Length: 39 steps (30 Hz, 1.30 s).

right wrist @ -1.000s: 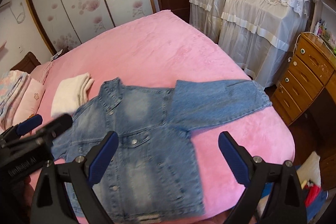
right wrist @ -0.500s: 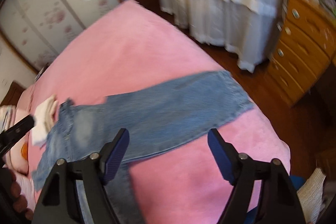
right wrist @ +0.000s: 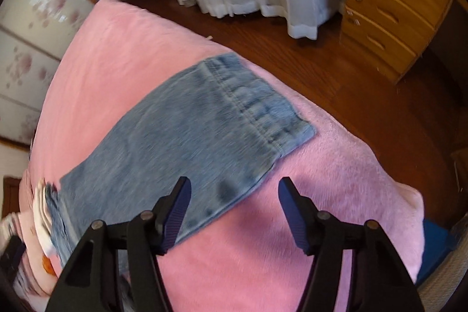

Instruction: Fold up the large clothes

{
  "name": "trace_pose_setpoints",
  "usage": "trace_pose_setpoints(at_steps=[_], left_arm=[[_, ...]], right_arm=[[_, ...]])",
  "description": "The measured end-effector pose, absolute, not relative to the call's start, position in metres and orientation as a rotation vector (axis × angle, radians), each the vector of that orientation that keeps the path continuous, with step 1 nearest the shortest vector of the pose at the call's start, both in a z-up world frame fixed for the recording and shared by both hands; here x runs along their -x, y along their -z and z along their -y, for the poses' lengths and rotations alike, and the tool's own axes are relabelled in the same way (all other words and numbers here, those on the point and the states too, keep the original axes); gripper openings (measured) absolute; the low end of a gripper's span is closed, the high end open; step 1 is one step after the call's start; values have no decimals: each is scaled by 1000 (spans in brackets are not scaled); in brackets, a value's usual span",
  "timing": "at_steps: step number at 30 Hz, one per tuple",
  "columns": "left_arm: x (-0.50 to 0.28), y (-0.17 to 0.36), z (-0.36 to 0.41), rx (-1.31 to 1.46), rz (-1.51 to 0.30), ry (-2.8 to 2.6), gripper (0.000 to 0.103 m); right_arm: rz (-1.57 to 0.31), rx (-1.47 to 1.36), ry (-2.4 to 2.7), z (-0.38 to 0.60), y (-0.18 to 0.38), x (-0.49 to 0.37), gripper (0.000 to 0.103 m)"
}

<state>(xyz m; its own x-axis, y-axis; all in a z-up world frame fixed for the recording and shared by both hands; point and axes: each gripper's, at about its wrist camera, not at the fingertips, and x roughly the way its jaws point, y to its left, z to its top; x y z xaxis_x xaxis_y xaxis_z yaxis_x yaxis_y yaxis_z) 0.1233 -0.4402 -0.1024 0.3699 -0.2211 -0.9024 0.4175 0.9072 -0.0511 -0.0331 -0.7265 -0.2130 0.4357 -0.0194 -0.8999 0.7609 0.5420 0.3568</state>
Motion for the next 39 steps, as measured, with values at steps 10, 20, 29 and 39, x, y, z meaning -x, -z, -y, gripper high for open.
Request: trace_pose_setpoints(at_steps=[10,20,29,39], left_arm=[[-126,112,431,-195,-1171,397,83],[-131,92,364,-160,-1159,310,83],[-153,81,235,-69,-1123,172,83],[-197,158,156,-15,-1266,264,83]], right_arm=[[-978,-999,562,748,243,31,5],[-750,-684,393,673,110,24,3],[-719,-317,-22,489,29,-51,4],[-1057,-12,-42,317,158,-138,20]])
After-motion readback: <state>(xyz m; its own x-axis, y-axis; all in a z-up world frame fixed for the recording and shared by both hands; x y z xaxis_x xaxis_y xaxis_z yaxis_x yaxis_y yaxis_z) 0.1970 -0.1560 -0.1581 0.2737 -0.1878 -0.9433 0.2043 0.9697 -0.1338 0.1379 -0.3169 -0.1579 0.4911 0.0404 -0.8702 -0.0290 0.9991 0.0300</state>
